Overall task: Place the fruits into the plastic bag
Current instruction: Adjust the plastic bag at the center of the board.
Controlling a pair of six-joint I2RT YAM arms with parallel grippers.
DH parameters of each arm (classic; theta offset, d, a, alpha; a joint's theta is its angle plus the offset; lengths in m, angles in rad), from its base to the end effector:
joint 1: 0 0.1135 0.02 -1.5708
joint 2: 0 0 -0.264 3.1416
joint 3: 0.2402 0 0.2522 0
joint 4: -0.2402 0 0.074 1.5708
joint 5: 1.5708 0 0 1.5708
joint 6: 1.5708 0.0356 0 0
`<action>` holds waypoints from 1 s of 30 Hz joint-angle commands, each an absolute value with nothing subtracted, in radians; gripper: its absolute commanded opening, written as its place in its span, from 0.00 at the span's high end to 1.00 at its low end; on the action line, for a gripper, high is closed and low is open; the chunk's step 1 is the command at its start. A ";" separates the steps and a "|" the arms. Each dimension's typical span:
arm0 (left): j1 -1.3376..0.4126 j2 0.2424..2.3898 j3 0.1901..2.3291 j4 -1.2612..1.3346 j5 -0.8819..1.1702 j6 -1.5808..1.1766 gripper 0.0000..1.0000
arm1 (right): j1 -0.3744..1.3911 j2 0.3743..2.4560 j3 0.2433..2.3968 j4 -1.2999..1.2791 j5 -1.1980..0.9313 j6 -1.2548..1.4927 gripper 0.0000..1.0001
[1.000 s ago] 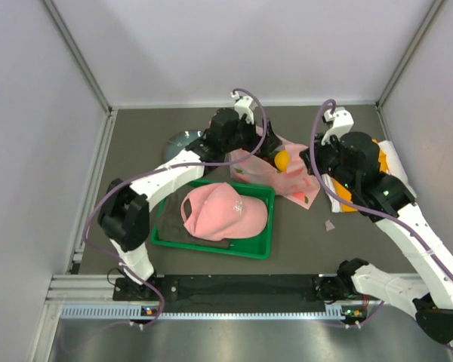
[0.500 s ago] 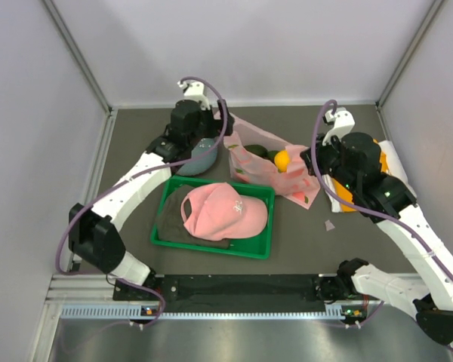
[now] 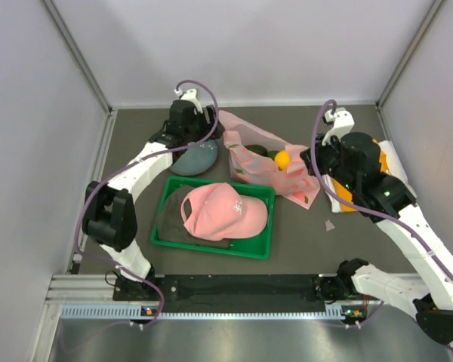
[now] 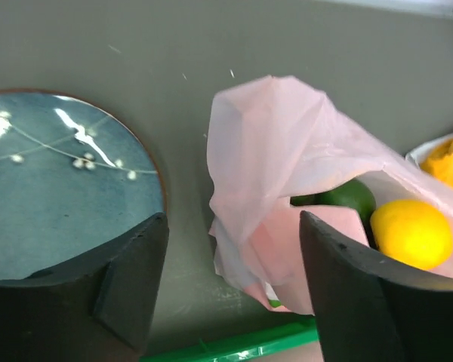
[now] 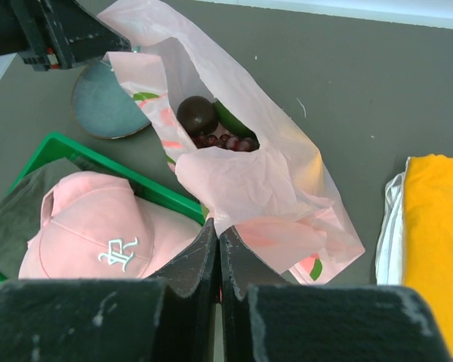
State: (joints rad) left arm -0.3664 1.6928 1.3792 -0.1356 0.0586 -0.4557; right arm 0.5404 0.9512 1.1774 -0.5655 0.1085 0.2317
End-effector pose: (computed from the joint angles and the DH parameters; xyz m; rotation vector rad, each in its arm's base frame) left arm 0.3749 -0.1461 0.3095 -0.0542 2.0671 -0.5744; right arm 0.1693 0.0971 0.4054 -0.2233 1.9172 0.4168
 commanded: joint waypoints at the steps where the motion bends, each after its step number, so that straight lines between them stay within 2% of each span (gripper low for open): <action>1: -0.356 1.733 1.391 -0.068 0.170 -0.506 0.39 | 0.540 0.965 1.181 -0.528 0.120 0.235 1.00; 3: -0.353 1.740 1.373 -0.039 0.227 -0.528 0.50 | 0.540 0.977 1.184 -0.522 0.123 0.233 1.00; 4: -0.350 1.747 1.374 0.024 0.273 -0.544 0.87 | 0.538 1.014 1.202 -0.508 0.126 0.232 1.00; 5: -0.350 1.747 1.391 0.029 0.276 -0.554 0.98 | 0.535 1.029 1.210 -0.496 0.126 0.223 1.00; 9: -0.348 1.747 1.509 0.022 0.272 -0.548 1.00 | 0.488 1.109 1.287 -0.474 0.080 0.206 1.00; 13: -0.350 1.740 1.649 0.008 0.287 -0.512 1.00 | 0.397 1.210 1.473 -0.482 -0.032 0.206 1.00; 19: -0.350 1.749 1.850 0.005 0.310 -0.482 1.00 | 0.382 1.278 1.797 -0.537 -0.005 0.141 1.00; 22: -0.350 1.735 1.864 0.054 0.318 -0.498 1.00 | 0.382 1.278 1.873 -0.538 0.030 0.123 1.00; 26: -0.350 1.720 1.833 0.089 0.299 -0.499 1.00 | 0.379 1.258 1.803 -0.523 0.069 0.117 1.00; 30: -0.348 1.727 1.751 0.083 0.308 -0.480 1.00 | 0.364 1.236 1.604 -0.505 0.071 0.158 1.00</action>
